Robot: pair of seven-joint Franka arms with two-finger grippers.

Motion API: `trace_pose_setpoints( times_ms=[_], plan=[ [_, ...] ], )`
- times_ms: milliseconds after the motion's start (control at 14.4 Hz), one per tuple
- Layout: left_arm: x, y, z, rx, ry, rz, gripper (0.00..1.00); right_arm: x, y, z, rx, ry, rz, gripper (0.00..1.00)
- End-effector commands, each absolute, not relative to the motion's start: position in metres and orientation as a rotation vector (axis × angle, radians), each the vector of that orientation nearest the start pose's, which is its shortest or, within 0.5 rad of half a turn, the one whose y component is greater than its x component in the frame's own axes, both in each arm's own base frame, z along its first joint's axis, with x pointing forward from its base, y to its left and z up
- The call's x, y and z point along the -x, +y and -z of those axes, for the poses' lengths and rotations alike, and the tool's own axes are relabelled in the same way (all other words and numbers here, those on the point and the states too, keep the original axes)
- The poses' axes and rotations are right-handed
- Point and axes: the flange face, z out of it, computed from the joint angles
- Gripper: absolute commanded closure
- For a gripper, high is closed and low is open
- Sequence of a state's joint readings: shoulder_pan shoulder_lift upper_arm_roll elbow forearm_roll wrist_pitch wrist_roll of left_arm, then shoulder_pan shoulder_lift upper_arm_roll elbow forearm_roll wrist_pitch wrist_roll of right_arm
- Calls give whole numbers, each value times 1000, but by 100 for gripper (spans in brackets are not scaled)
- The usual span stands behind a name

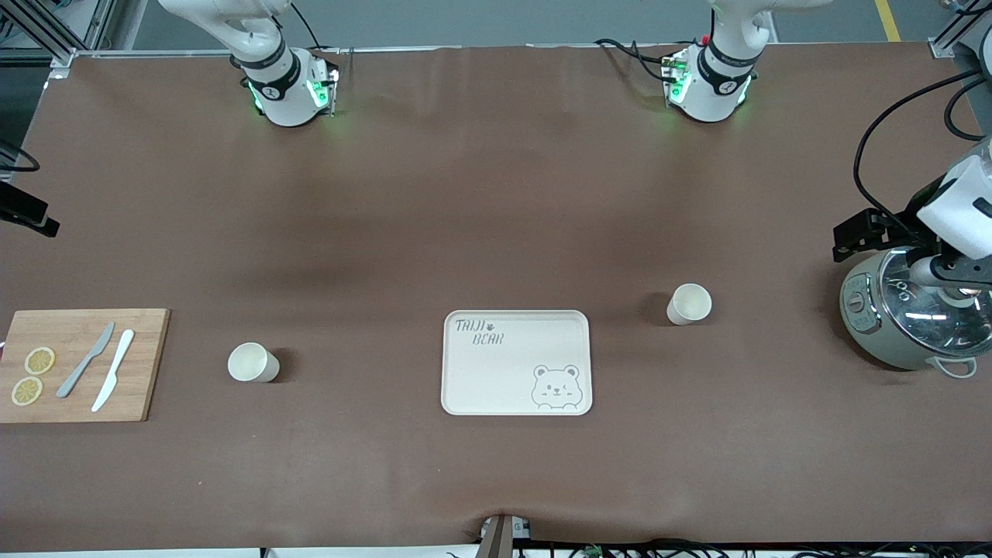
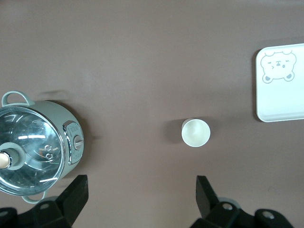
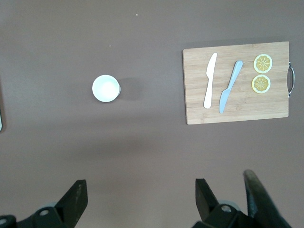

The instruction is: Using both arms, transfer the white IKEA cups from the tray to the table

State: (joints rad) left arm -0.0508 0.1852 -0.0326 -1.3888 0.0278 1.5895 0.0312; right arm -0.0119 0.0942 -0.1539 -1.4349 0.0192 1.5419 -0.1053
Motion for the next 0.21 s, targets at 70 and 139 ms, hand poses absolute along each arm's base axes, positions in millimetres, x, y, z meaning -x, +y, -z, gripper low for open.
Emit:
trace_pose_setpoints(
  times_ms=[70,139],
  plan=[
    [-612,-42,-607,3103,198,44,0,-578,-84,-630,3138,99,17,0],
    [-613,-42,-606,3103,198,41,0,-579,-84,-629,3138,99,14,0]
  ],
)
